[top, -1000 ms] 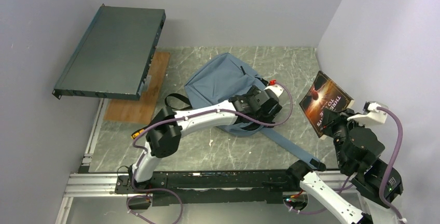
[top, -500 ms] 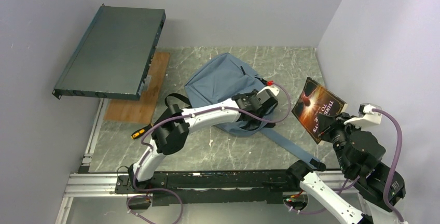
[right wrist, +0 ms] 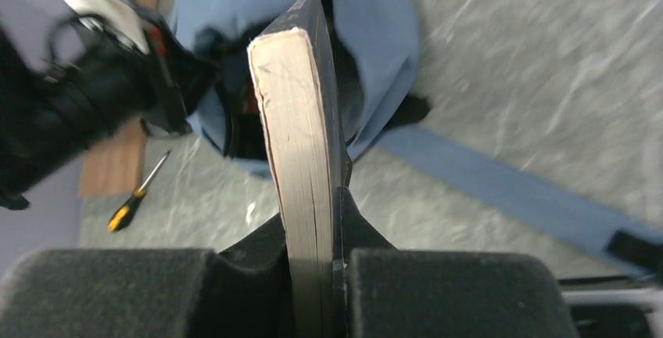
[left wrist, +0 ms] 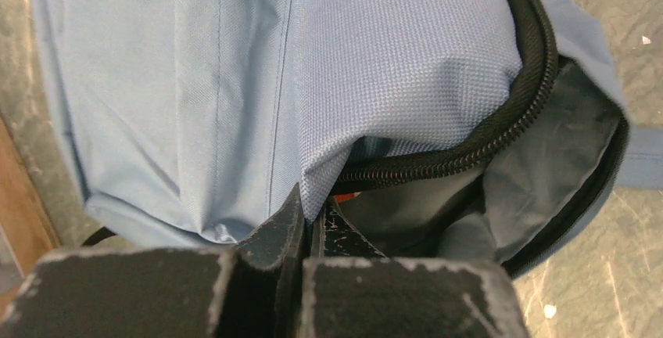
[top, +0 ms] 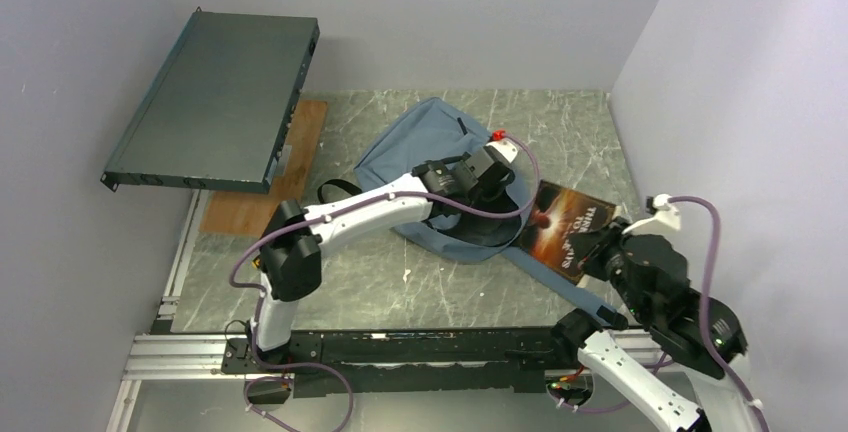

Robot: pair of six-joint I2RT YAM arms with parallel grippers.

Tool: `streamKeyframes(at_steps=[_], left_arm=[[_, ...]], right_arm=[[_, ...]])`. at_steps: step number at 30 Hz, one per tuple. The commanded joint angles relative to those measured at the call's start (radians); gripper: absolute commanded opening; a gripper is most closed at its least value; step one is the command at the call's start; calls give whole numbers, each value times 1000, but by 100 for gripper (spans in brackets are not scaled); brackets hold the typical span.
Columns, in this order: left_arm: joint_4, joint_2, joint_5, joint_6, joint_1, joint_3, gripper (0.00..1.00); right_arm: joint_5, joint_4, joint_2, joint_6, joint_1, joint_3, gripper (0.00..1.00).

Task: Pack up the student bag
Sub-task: Place the book in the student bag.

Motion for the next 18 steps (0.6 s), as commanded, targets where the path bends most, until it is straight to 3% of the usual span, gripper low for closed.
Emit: streamKeyframes(at_steps=[1,10,18], left_arm=[[-7,-138,24,103,25,11,0],[-26,-206,202,157,39,-2,0],[-35,-257,268,179,39,-37,0]], right_arm=[[-225,154,-2,289,5,-71,0],[-381,467,26,528,4,-295,0],[-284,597,73,686,2,-341,0]])
